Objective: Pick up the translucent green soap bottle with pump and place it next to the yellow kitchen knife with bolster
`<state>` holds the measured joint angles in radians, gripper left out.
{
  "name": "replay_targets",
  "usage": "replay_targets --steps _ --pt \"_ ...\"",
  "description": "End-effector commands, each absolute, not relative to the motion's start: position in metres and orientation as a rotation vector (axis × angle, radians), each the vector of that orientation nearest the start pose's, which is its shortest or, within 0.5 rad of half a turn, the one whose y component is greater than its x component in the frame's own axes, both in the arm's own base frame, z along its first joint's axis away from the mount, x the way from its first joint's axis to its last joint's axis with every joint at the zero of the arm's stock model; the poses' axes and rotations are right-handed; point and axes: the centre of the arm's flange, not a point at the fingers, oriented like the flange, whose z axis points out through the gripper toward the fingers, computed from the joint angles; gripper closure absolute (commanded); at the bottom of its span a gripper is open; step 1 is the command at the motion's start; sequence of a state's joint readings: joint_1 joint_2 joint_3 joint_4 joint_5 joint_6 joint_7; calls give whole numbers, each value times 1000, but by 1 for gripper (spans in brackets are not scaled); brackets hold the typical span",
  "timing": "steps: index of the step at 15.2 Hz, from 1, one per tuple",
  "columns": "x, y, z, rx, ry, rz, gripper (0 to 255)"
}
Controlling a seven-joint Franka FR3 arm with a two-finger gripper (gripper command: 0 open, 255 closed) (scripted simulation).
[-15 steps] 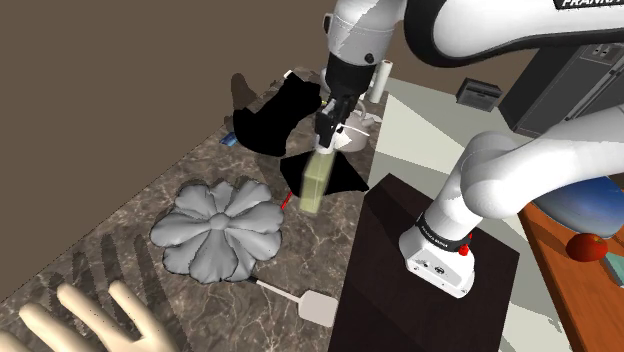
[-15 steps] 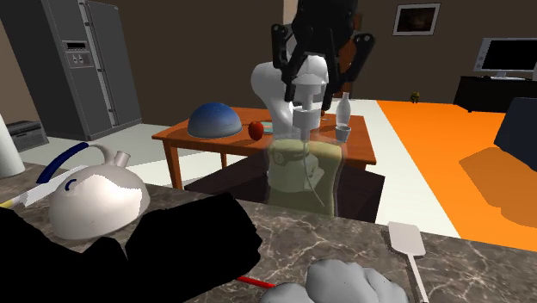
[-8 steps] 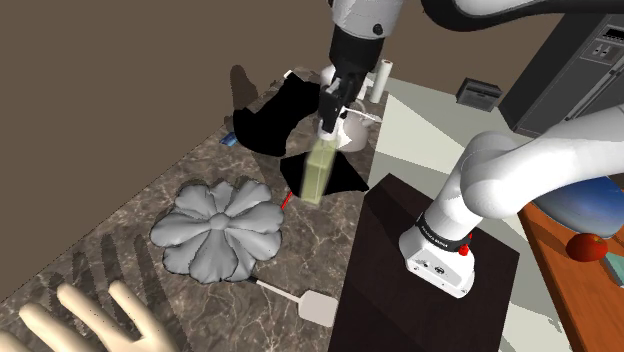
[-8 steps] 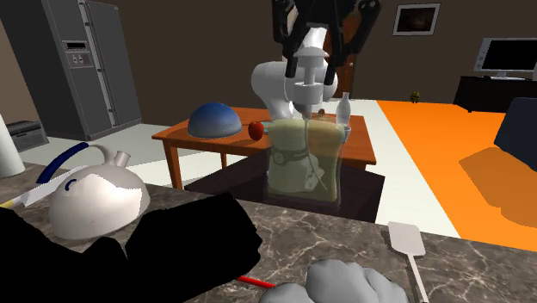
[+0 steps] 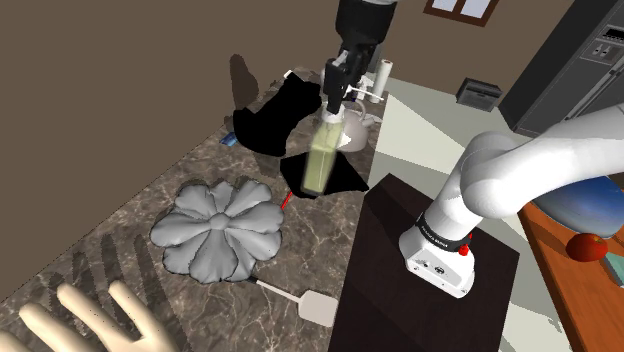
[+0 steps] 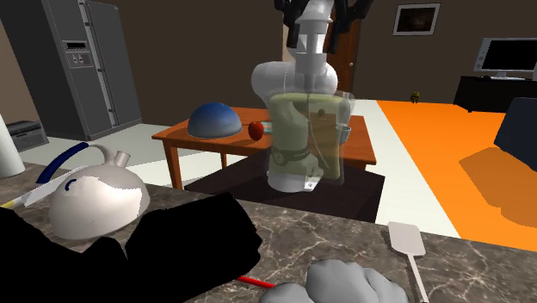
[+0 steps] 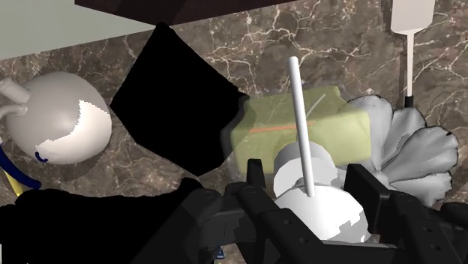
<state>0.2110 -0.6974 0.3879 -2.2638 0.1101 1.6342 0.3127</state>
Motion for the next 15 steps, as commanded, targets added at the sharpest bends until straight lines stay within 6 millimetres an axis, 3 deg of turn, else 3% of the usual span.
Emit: replay_targets --steps 1,15 --pt "268 238 602 -3234 -324 -134 255" --pt "268 238 676 -3234 -324 -134 255"
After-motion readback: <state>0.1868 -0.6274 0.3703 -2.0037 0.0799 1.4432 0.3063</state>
